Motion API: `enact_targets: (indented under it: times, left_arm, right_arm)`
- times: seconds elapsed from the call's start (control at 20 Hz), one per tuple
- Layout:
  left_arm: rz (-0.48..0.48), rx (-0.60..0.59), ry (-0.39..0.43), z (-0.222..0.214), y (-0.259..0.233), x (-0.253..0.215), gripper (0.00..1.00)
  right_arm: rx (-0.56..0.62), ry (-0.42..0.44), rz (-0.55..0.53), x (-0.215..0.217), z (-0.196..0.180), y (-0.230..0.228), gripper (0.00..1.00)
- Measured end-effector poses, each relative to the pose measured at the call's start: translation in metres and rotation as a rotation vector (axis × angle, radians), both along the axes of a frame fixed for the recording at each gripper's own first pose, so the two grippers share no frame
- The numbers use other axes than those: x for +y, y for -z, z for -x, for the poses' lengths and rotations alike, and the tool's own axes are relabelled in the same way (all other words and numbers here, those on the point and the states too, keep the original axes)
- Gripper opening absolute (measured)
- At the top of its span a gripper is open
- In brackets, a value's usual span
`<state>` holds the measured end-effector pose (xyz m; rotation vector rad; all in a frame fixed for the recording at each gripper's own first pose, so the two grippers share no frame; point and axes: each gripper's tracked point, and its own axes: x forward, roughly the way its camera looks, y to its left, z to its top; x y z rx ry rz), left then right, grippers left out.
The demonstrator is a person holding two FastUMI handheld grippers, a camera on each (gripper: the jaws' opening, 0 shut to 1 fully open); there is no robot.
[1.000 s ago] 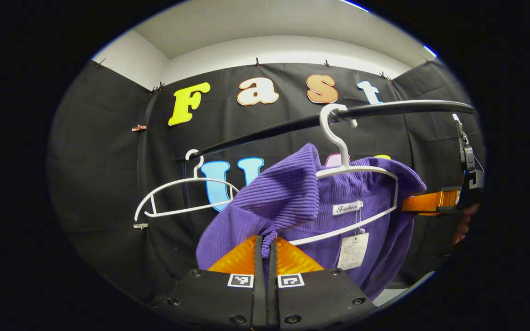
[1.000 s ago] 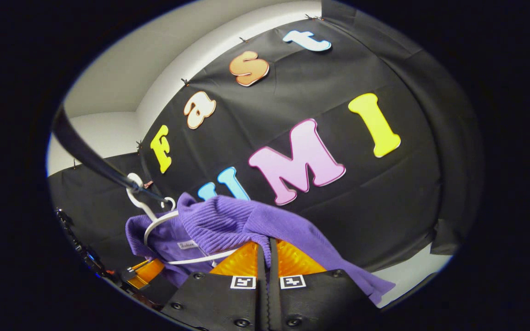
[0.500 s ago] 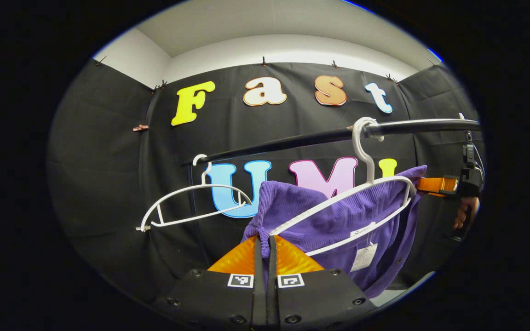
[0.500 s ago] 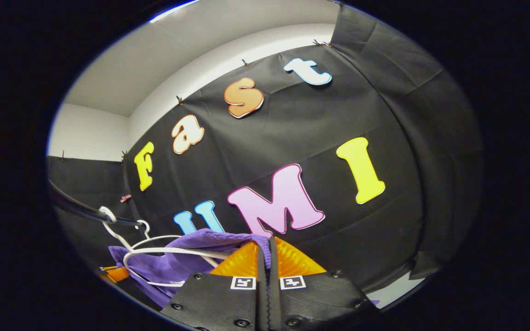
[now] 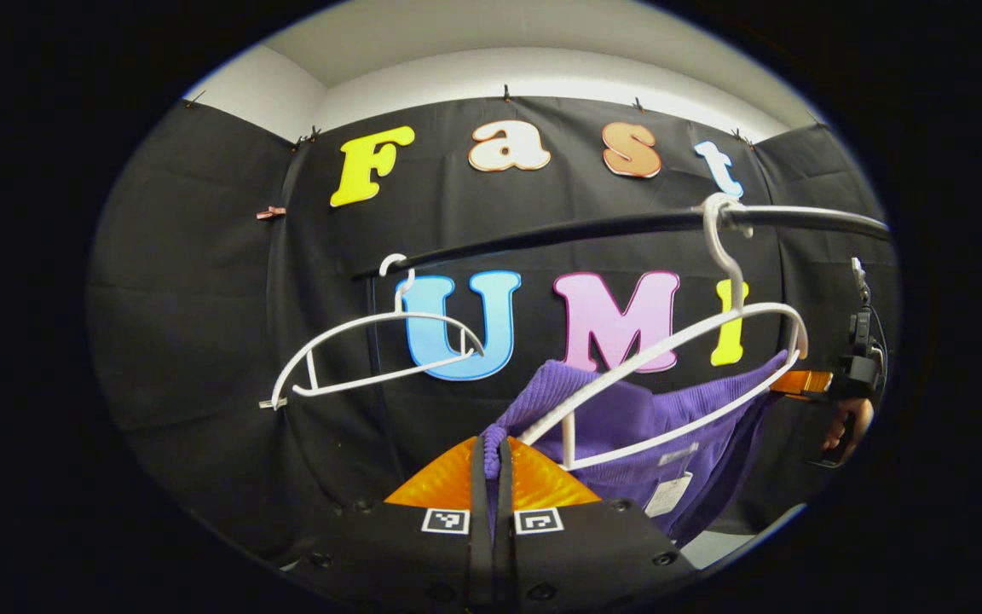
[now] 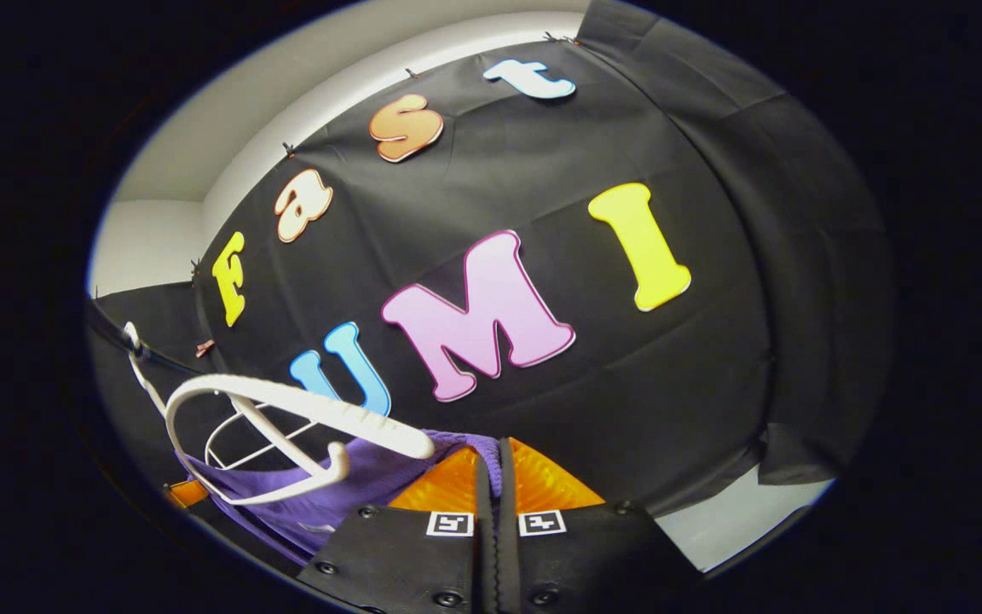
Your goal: Grasp the clothes on the hanger with both hands and then place them into the laundry hamper below.
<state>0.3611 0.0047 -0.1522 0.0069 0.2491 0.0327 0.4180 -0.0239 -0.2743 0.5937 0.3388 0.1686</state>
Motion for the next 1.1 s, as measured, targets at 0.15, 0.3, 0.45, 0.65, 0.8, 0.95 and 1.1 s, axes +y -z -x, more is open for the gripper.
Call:
enact_targets:
  times: [0.15,0.3,0.45,0.65,0.8,0.95,1.1]
  left_arm:
    - [0.017,0.04,-0.019,0.009,0.026,0.008,0.05]
    - [0.026,0.097,-0.029,0.028,0.058,0.016,0.05]
    - [0.028,0.139,-0.009,0.049,0.082,0.011,0.05]
    - [0.046,0.189,0.044,0.07,0.104,-0.014,0.05]
    - [0.057,0.219,0.095,0.087,0.119,-0.042,0.05]
    - [0.059,0.242,0.157,0.099,0.125,-0.072,0.05]
    - [0.068,0.247,0.221,0.11,0.119,-0.101,0.05]
  right_arm:
    - [-0.003,-0.041,-0.011,0.022,0.026,0.01,0.09]
    - [0.023,-0.068,-0.026,0.035,0.054,0.02,0.05]
    - [0.044,-0.101,-0.035,0.044,0.08,0.026,0.05]
    - [0.095,-0.142,-0.057,0.06,0.114,0.043,0.05]
    - [0.14,-0.182,-0.063,0.079,0.144,0.056,0.05]
    - [0.165,-0.229,-0.062,0.097,0.172,0.059,0.05]
    - [0.171,-0.272,-0.054,0.11,0.191,0.05,0.05]
